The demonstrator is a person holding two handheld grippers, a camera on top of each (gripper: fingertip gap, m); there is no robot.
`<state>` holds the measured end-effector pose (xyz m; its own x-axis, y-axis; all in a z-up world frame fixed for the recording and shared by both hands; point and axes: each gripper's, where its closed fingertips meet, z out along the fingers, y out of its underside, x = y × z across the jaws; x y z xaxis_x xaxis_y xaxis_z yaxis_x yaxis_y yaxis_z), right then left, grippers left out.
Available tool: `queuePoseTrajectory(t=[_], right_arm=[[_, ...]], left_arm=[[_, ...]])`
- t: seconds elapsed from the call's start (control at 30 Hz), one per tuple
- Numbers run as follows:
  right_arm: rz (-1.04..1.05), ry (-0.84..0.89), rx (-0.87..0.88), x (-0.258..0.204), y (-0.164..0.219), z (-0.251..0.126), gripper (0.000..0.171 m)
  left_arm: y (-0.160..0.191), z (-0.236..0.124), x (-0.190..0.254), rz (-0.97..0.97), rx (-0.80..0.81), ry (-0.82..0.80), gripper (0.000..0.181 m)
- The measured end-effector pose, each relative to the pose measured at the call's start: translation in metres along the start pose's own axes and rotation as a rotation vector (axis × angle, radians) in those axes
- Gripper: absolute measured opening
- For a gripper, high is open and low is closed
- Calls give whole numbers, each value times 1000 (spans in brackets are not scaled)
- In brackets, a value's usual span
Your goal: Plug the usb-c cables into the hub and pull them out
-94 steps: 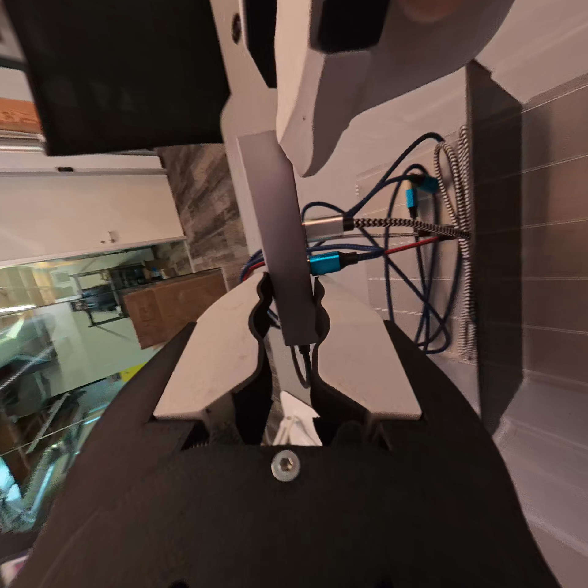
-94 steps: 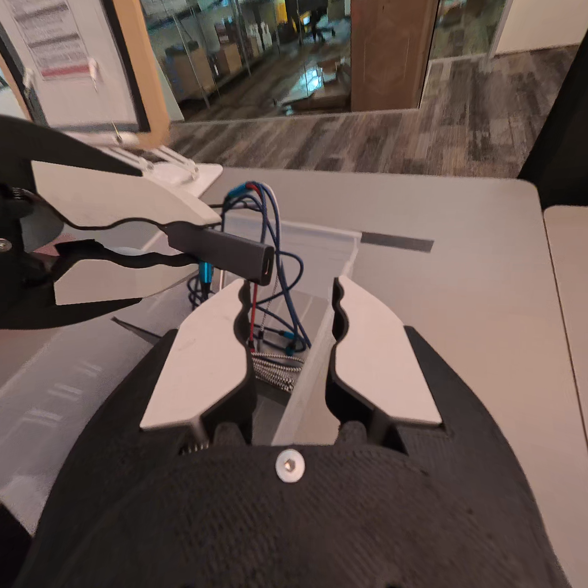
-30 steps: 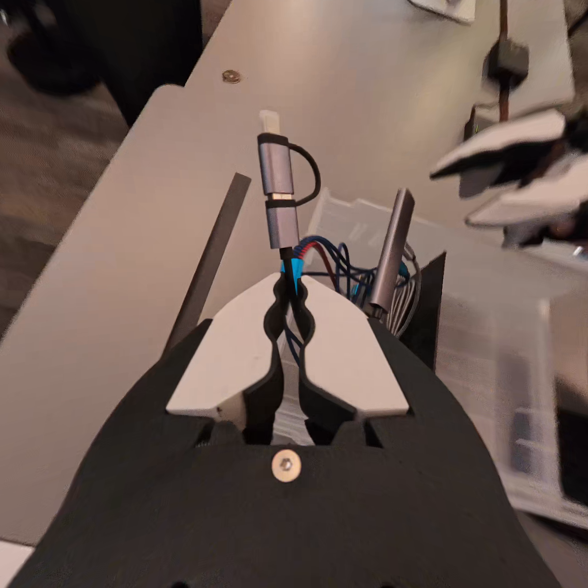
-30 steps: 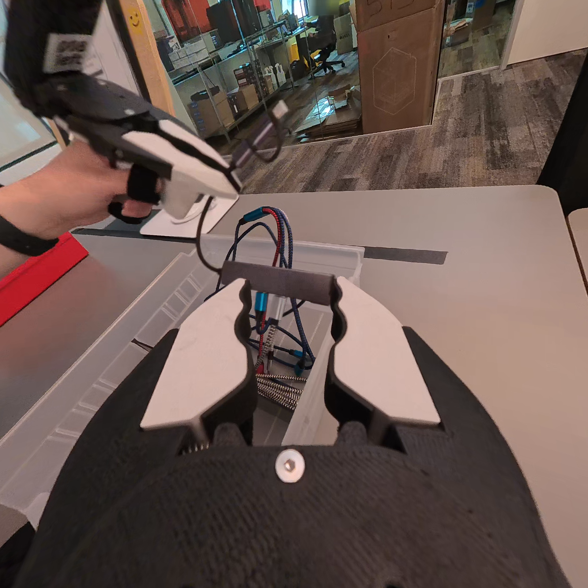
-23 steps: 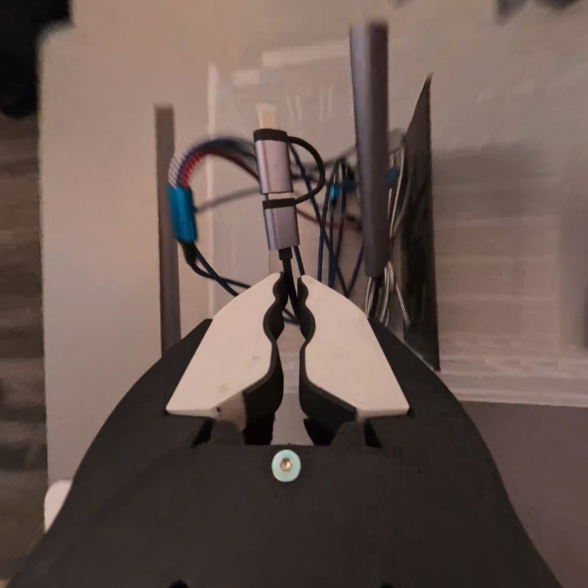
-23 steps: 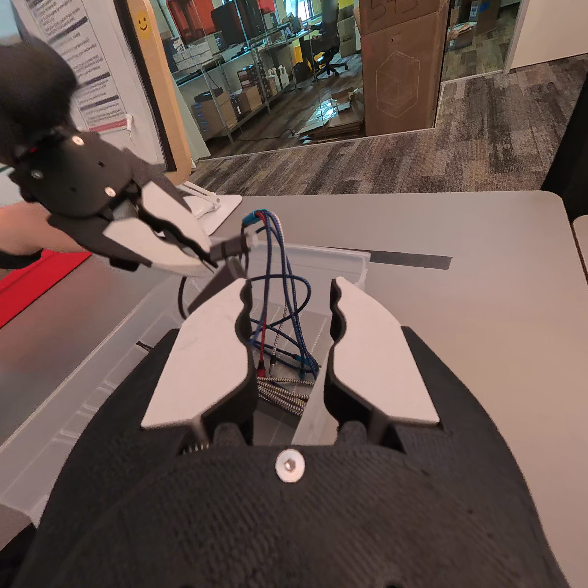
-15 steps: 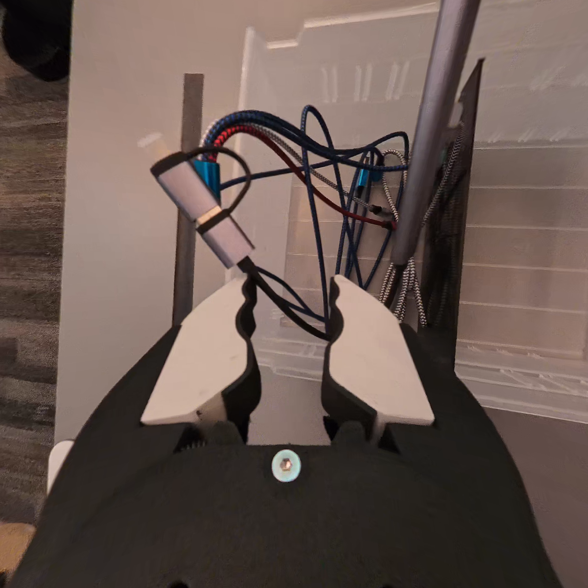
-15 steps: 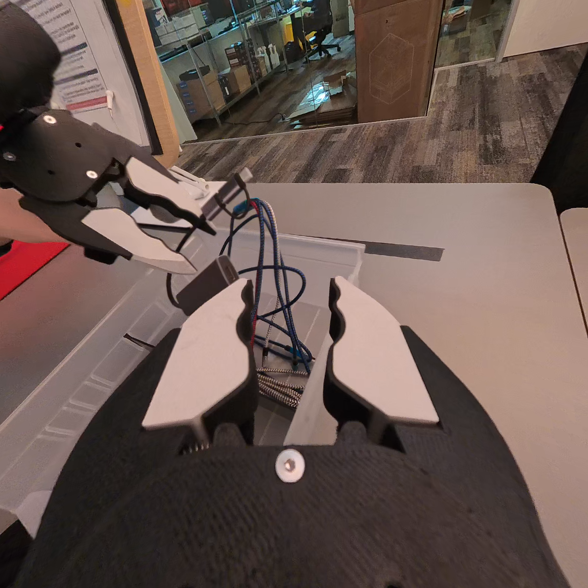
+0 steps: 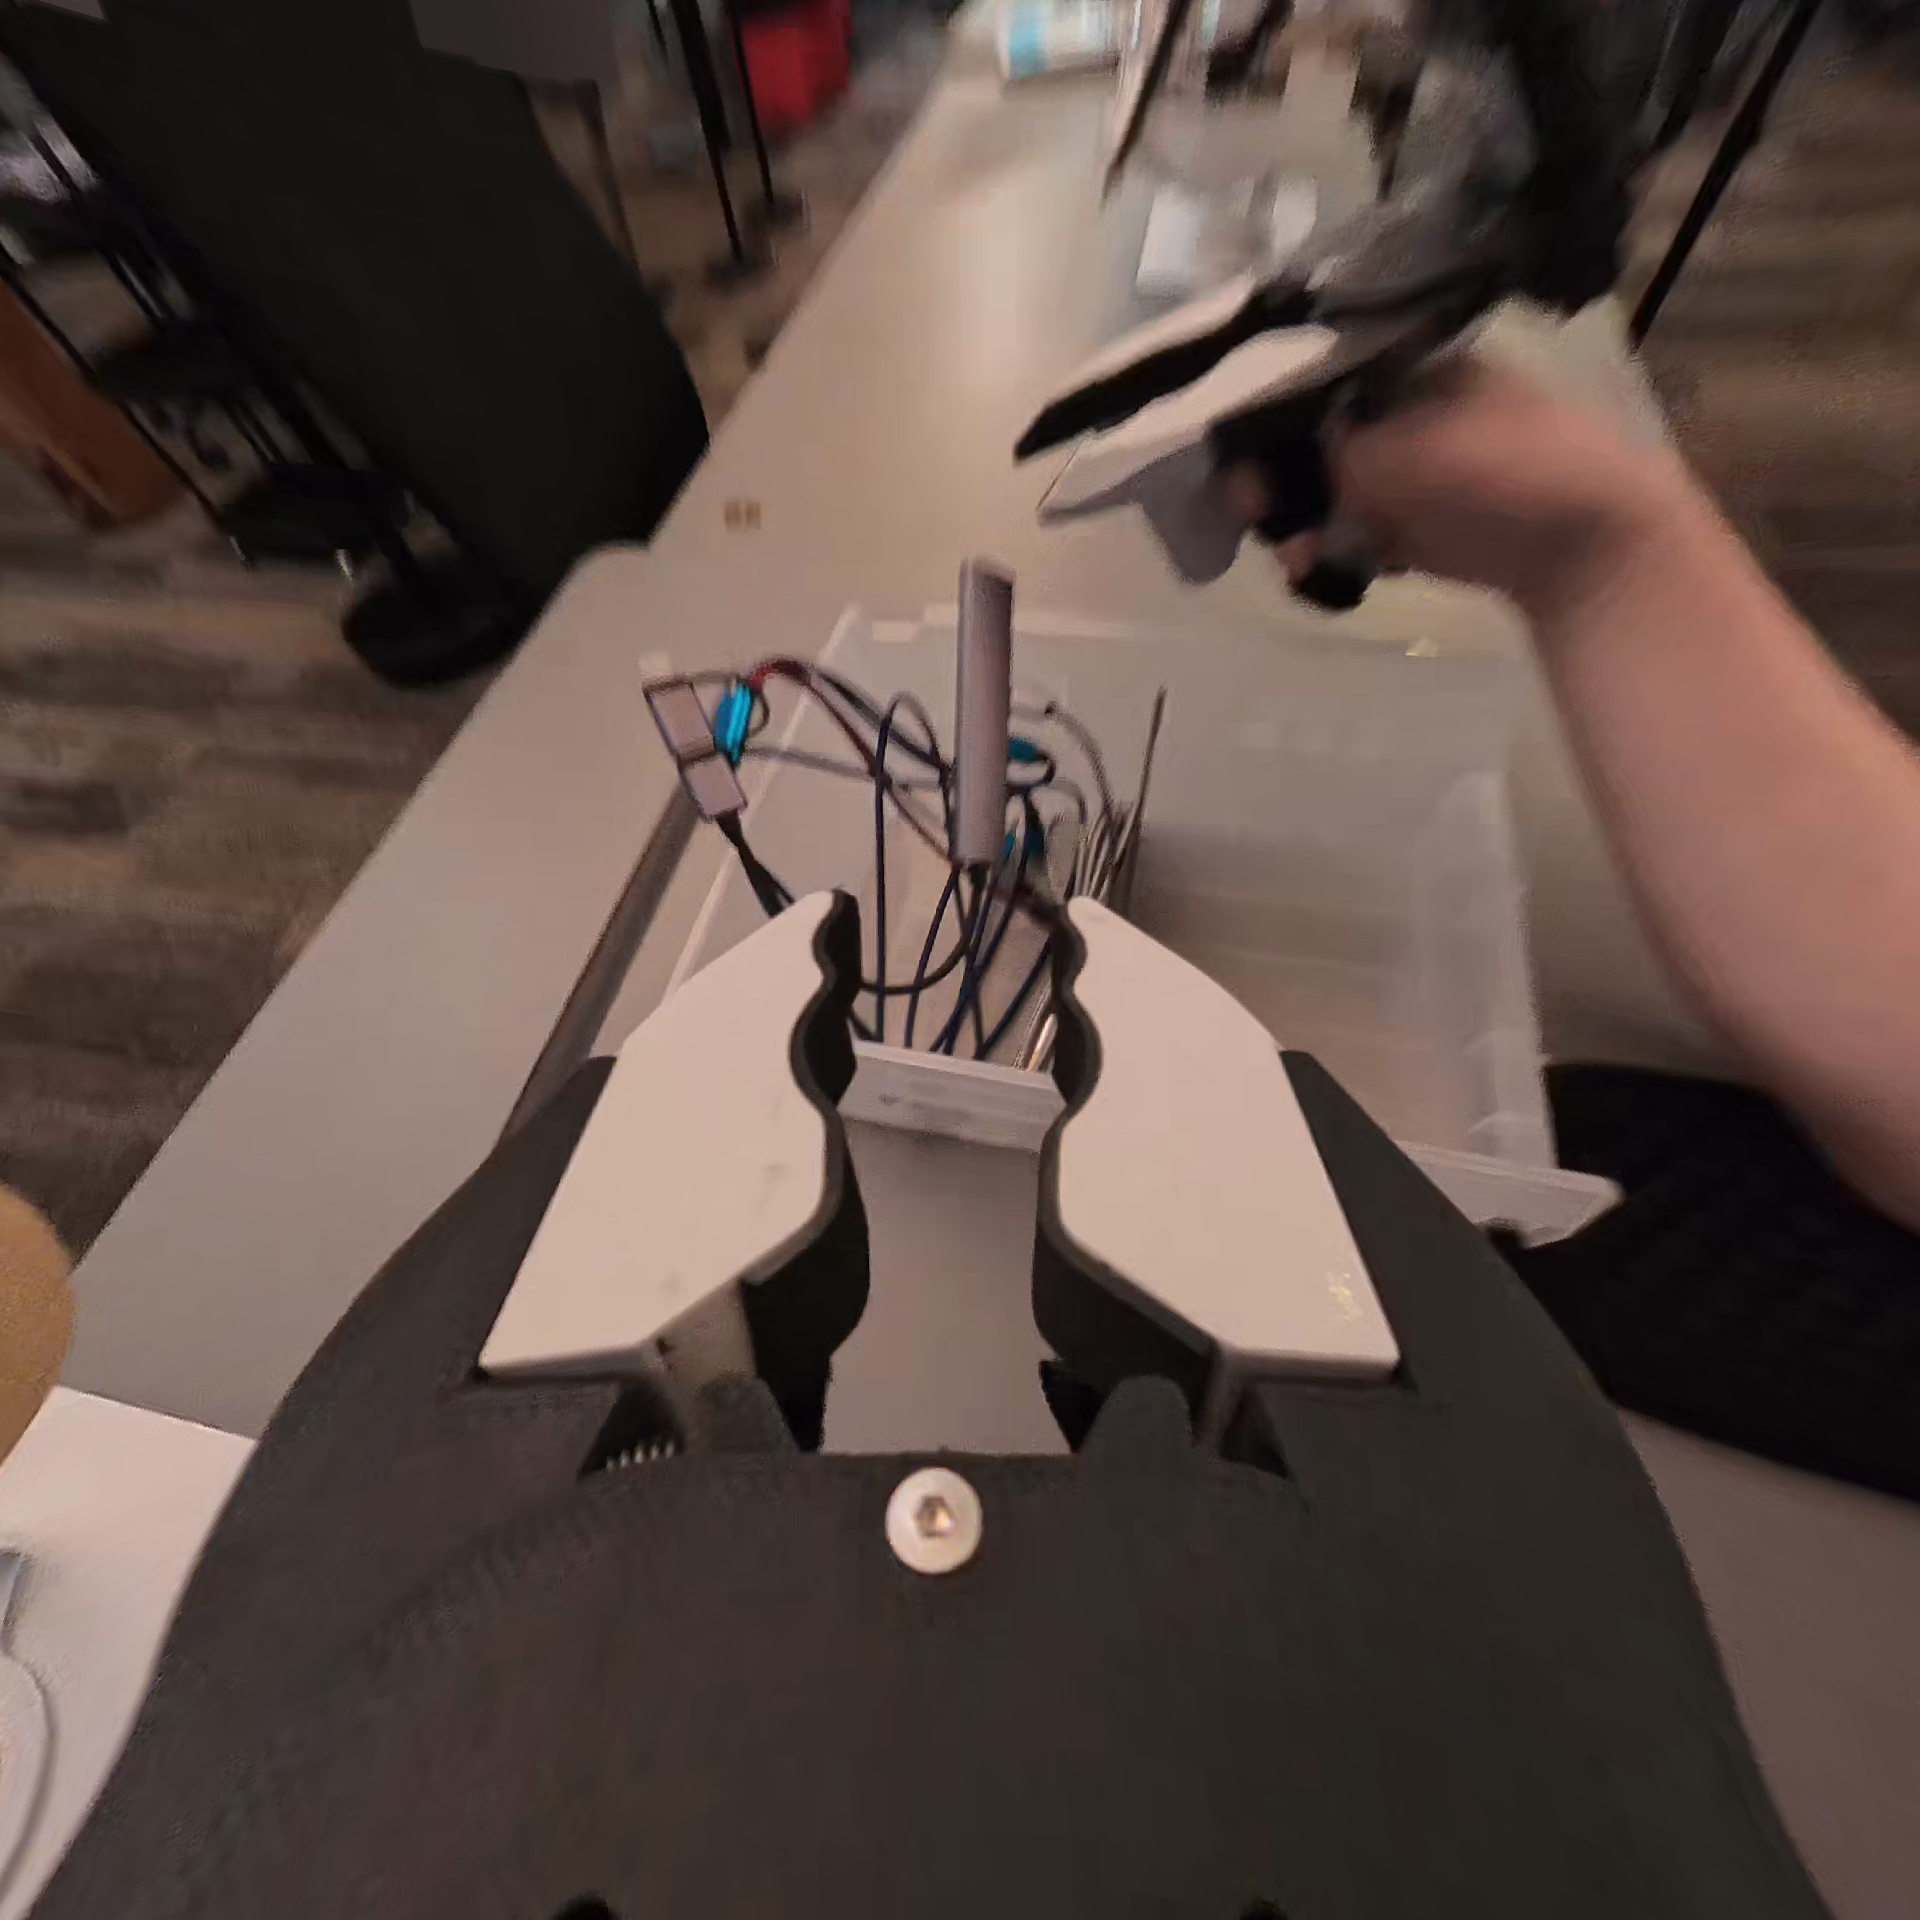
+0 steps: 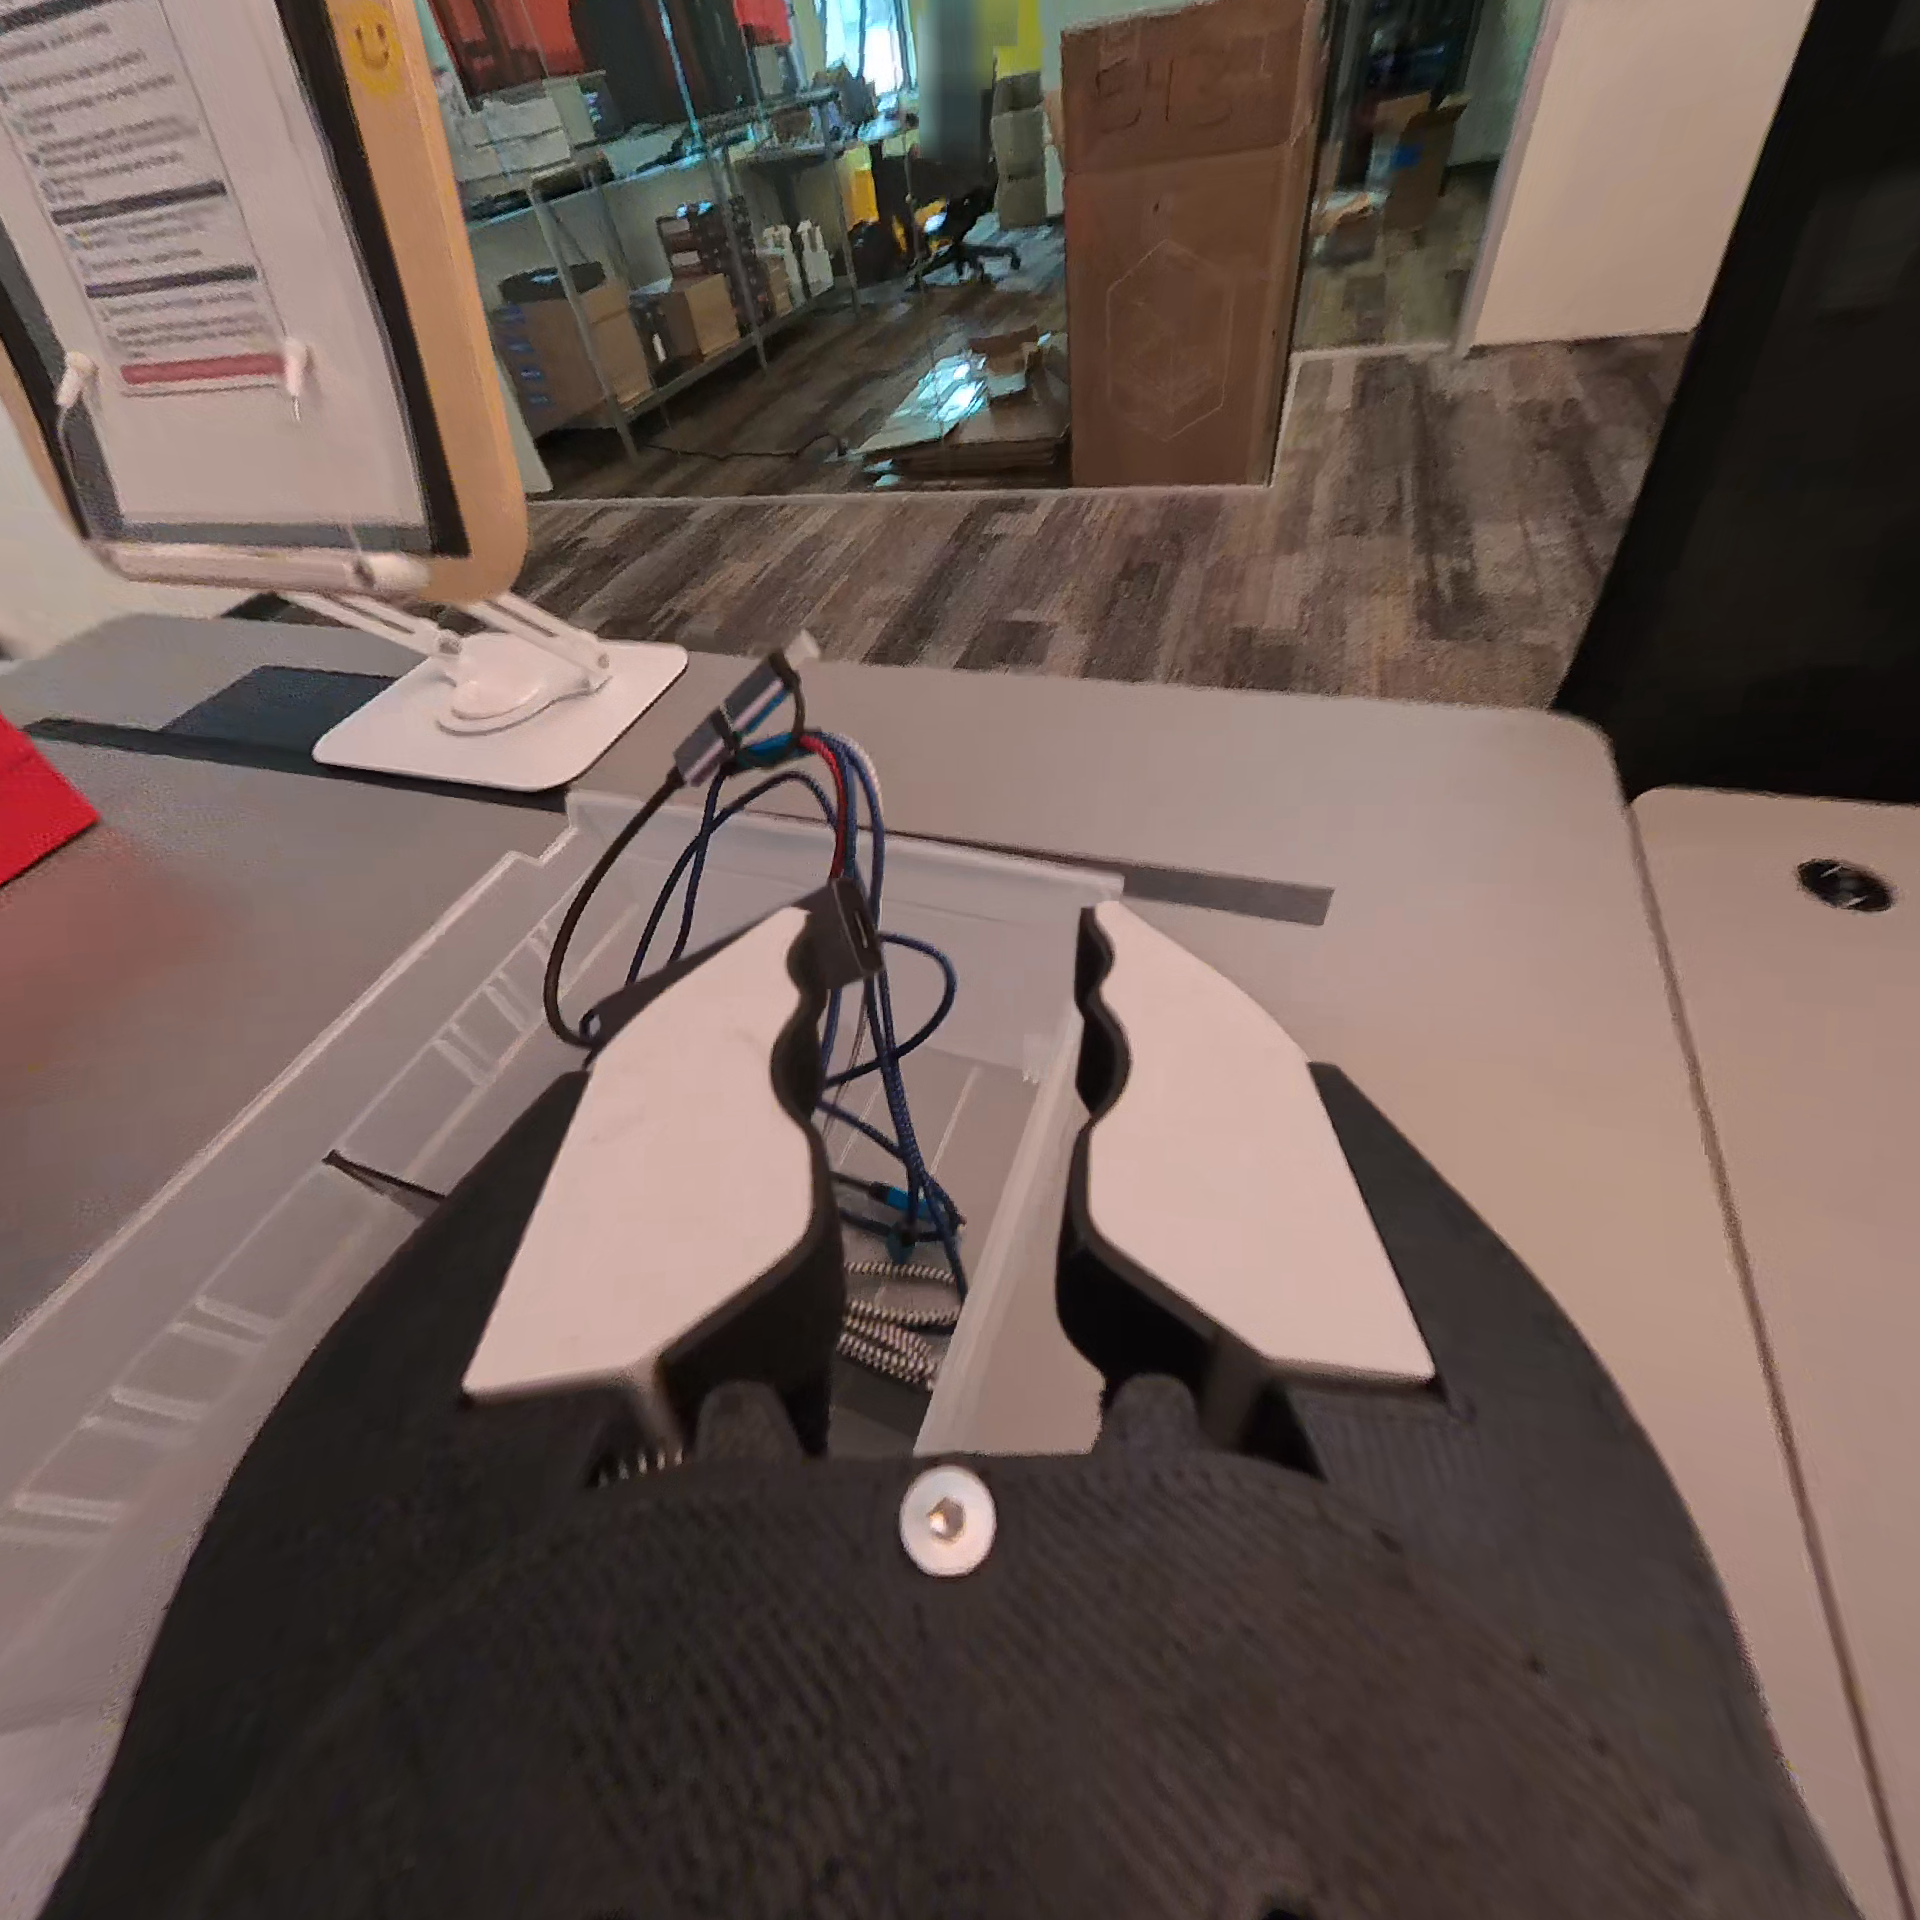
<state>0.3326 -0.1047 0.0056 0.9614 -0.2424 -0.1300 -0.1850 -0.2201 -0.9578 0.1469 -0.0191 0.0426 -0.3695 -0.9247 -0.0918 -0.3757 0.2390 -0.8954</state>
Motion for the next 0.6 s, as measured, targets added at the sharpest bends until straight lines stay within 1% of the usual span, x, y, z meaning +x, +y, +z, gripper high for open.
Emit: queuePoseTrajectory(t=[0.1, 0.2, 0.3, 0.4, 0.43, 0.47, 0.5, 0.53, 0.6], right_arm=[[-69, 57, 138, -3, -33, -15, 47], [-187, 77, 321, -25, -75, -37, 47], [-372, 87, 498, -67, -114, -60, 47], [-528, 58, 629, -119, -140, -74, 50], [-577, 50, 652, -136, -145, -76, 49], [-621, 47, 658, -152, -149, -77, 49], [-664, 48, 654, -167, -151, -75, 49], [-706, 55, 644, -180, -152, -73, 49], [-794, 92, 616, -201, -154, -66, 48]], left_arm=[[-21, -58, 17, 34, 215, -84, 33], [-31, -111, 23, 79, 364, -209, 37], [-20, -145, 22, 59, 343, -287, 50], [9, -166, 25, -31, 294, -276, 63], [21, -173, 26, -55, 294, -282, 62], [23, -180, 20, -61, 336, -315, 51], [26, -186, 16, -65, 331, -334, 52], [29, -191, 12, -73, 288, -357, 55], [21, -206, 12, -69, 254, -403, 60]])
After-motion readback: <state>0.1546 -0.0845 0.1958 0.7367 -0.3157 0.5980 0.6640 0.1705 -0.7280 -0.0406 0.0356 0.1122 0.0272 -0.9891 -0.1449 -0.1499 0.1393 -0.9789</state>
